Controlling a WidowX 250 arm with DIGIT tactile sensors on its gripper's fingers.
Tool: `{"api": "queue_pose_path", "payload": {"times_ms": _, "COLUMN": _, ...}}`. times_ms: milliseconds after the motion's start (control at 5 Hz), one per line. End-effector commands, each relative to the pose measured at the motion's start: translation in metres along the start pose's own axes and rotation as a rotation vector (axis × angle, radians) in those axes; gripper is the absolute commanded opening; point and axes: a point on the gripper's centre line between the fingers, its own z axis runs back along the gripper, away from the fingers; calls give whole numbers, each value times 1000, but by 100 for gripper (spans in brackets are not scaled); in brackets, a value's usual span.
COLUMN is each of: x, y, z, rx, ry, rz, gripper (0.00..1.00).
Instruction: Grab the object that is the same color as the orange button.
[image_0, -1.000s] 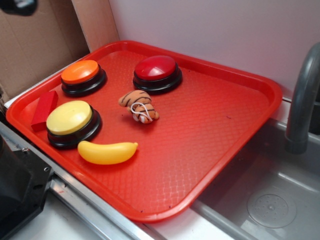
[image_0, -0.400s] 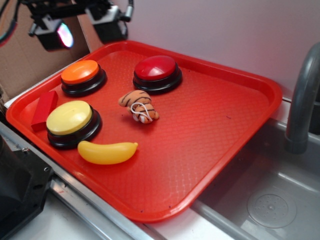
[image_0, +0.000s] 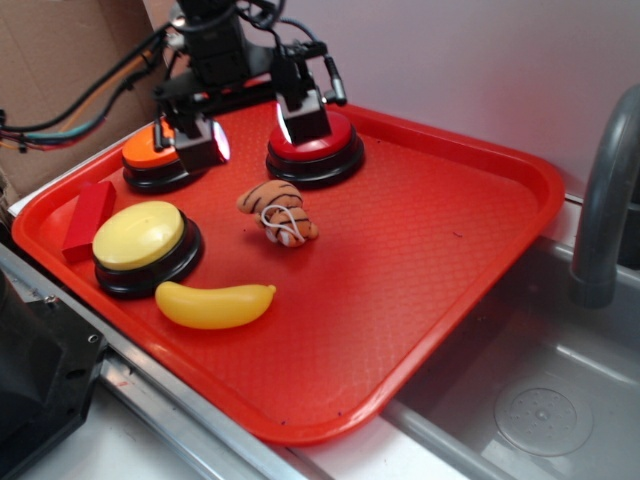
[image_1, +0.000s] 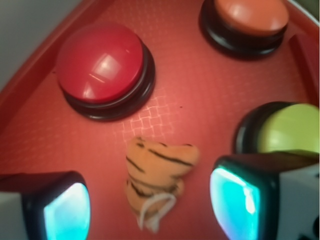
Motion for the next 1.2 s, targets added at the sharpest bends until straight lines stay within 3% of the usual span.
{"api": "queue_pose_path", "payload": {"times_ms": 0, "x": 9, "y": -1, "z": -36, "rx": 47, "ry": 42, "rz": 6, "gripper": 100}}
{"api": "queue_pose_path", "payload": {"times_ms": 200, "x": 7, "y": -3, "z": -47, "rx": 55, "ry": 66, "rz": 2, "gripper": 100}}
{"api": "queue_pose_path", "payload": {"times_ms": 400, "x": 5, "y": -5, "z": -53, "rx": 65, "ry": 45, "rz": -13, "gripper": 57}}
{"api": "queue_pose_path", "payload": {"times_ms": 600, "x": 7, "y": -5, "z": -41, "rx": 29, "ry": 40, "rz": -31, "gripper": 0}}
{"api": "queue_pose_path", "payload": {"times_ms": 1000, "x": 29, "y": -7, "z": 15, "rx": 63, "ry": 86, "rz": -347, "gripper": 0}}
